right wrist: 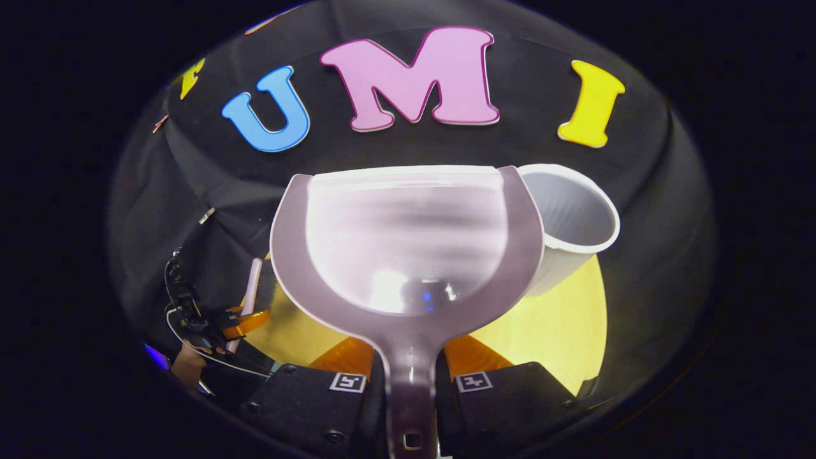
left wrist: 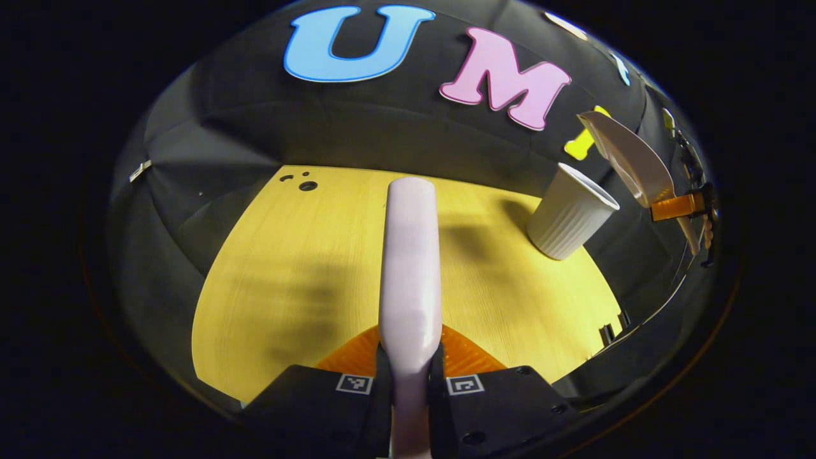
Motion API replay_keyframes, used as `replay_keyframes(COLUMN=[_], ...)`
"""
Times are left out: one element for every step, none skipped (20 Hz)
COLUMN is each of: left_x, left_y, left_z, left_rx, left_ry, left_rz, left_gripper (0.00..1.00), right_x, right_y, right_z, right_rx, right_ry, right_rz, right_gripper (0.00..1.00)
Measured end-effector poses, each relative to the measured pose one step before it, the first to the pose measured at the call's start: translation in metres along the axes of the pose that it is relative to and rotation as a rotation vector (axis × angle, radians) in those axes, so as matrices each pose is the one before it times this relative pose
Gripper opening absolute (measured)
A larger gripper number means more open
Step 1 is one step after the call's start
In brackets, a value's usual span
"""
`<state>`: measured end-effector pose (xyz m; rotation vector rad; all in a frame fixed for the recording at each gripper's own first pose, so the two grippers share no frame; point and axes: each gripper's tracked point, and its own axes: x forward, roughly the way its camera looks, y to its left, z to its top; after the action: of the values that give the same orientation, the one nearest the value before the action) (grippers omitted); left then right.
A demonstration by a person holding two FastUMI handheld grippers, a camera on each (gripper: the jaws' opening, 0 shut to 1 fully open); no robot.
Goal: Pick up the small broom and dustpan from the desktop, sweep the trash into the dustpan with the broom, and then empty the trash into the garbage bin.
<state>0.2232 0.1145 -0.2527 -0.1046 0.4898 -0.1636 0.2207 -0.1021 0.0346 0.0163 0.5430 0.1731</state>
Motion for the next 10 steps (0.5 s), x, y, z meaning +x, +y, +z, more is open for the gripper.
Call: replay_keyframes(left_x=[0.00770,0.00882,0.00884,0.00810,0.00880,0.00827,0.00852,0.00902,0.00755,0.00650], left_y=[-0.00095,0.00071,-0.00032,-0.00115,-0.00092,-0.00064,0.00143,0.00197,0.00285,0.00310], left_z=[-0.00403,-0.00365,-0.00477,-0.00281,-0.00379,-0.00310,-0.00326,-0.00189,-0.00201,-0.00176], left_rx=[0.01718,0.01954,0.01826,0.01028,0.00290,0.00310,0.00418,0.00752,0.00604,-0.00006], left_ry=[0.01955,0.01982,0.02038,0.01861,0.02093,0.01932,0.02093,0.01340,0.01307,0.01120], left_rz=[0.00365,0.00831,0.00695,0.00097,-0.00009,0.00113,0.01249,0.01305,0.01237,0.01499], left_gripper=[0.28,0.28,0.28,0.28,0.28,0.28,0.28,0.28,0.28,0.28], right_x=[0.01154,0.01351,0.01369,0.01482,0.01576,0.01416,0.01282,0.01485,0.01247,0.01215], right_y=[0.00236,0.00041,-0.00165,-0.00208,-0.00407,-0.00467,-0.00395,-0.00153,-0.00083,-0.00200], right_z=[-0.01261,-0.01326,-0.01320,-0.01229,-0.01562,-0.01342,-0.00957,-0.01149,-0.01062,-0.00797], right_rx=[0.01603,0.01850,0.01922,0.01740,0.01302,0.00476,0.00226,0.01020,0.01104,0.00609], right_ry=[0.02479,0.03023,0.02809,0.02919,0.03219,0.03144,0.03704,0.03825,0.02826,0.02179], right_rz=[0.00281,-0.00103,-0.00518,-0.00926,-0.01304,-0.01683,-0.01278,-0.00690,-0.00206,-0.00571], right_gripper=[0.36,0.36,0.36,0.36,0.36,0.36,0.40,0.40,0.36,0.40])
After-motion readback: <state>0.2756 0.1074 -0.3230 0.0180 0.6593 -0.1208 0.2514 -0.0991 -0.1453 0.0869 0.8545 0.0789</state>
